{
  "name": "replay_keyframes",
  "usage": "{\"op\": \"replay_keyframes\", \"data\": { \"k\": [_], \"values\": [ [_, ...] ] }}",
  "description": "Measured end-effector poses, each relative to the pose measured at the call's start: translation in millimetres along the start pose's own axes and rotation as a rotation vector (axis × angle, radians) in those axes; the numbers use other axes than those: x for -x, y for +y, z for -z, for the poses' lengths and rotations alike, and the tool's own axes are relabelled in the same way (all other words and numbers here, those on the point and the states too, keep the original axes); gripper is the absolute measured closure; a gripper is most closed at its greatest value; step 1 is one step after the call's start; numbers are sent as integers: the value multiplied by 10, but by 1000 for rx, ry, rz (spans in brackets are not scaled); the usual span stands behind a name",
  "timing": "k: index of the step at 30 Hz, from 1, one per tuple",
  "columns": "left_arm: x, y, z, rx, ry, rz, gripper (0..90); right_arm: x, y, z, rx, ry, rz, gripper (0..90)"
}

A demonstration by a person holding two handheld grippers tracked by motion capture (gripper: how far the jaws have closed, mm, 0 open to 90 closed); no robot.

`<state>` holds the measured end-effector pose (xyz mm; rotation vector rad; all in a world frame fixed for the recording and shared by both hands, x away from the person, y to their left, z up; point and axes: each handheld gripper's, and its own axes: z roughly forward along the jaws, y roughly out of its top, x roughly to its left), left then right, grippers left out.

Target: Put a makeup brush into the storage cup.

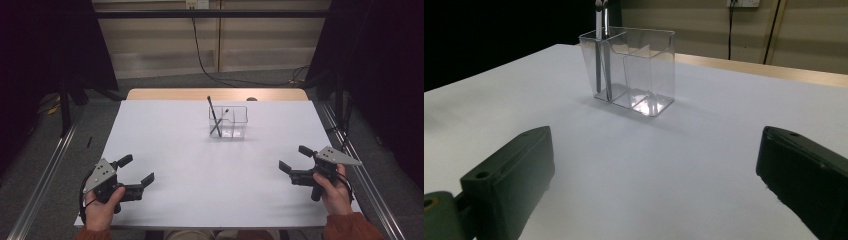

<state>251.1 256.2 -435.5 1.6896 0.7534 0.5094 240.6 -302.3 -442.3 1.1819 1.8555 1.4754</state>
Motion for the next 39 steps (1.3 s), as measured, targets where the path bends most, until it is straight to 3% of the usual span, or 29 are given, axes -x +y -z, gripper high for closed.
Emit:
{"op": "replay_keyframes", "data": {
  "k": [18, 39],
  "values": [
    [28, -10, 62, 9, 5, -2, 28, -51, -128, 211, 20, -26, 6, 10],
    [10, -17, 45, -3, 4, -7, 27, -49, -129, 193, 17, -19, 21, 8]
  ]
}}
